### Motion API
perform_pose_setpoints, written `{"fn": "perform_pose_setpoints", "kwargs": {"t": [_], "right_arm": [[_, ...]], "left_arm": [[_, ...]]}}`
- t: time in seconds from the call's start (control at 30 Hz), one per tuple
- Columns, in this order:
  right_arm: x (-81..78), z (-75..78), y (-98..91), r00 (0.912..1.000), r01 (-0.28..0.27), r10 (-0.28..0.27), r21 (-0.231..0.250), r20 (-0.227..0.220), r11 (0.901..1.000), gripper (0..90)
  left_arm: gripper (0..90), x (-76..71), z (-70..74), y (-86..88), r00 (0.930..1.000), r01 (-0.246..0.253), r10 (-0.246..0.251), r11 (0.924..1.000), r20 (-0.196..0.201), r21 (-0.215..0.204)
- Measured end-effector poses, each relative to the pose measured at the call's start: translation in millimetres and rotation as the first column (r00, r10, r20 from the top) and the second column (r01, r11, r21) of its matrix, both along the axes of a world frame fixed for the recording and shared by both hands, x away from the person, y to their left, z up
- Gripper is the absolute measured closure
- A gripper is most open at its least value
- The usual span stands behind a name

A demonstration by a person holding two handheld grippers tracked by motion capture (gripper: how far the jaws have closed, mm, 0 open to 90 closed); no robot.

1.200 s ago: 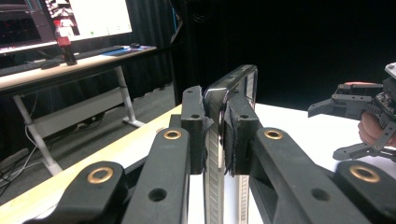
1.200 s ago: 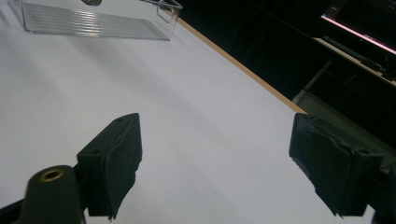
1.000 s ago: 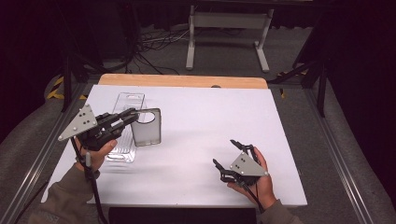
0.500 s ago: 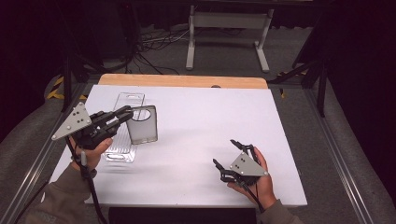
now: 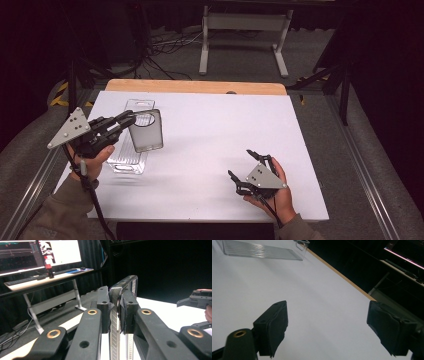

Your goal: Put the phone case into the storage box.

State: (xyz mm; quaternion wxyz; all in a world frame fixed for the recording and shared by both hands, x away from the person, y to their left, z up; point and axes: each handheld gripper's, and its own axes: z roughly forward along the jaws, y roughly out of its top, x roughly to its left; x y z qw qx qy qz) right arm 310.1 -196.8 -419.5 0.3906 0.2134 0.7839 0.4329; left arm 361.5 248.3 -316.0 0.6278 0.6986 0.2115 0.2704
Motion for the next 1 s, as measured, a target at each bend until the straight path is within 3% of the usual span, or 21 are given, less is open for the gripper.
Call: {"fn": "perform_pose_setpoints", "kwargs": {"t": [1.0], "right_arm": [[0.4, 0.9, -1.0, 1.0, 0.0, 0.0, 0.006, 0.001, 1.0, 18.4]], "left_arm": [[80.7, 3.2, 3.6, 38.0, 0.9956, -0.092, 0.093, 0.9948, 0.01, -0.043]]}}
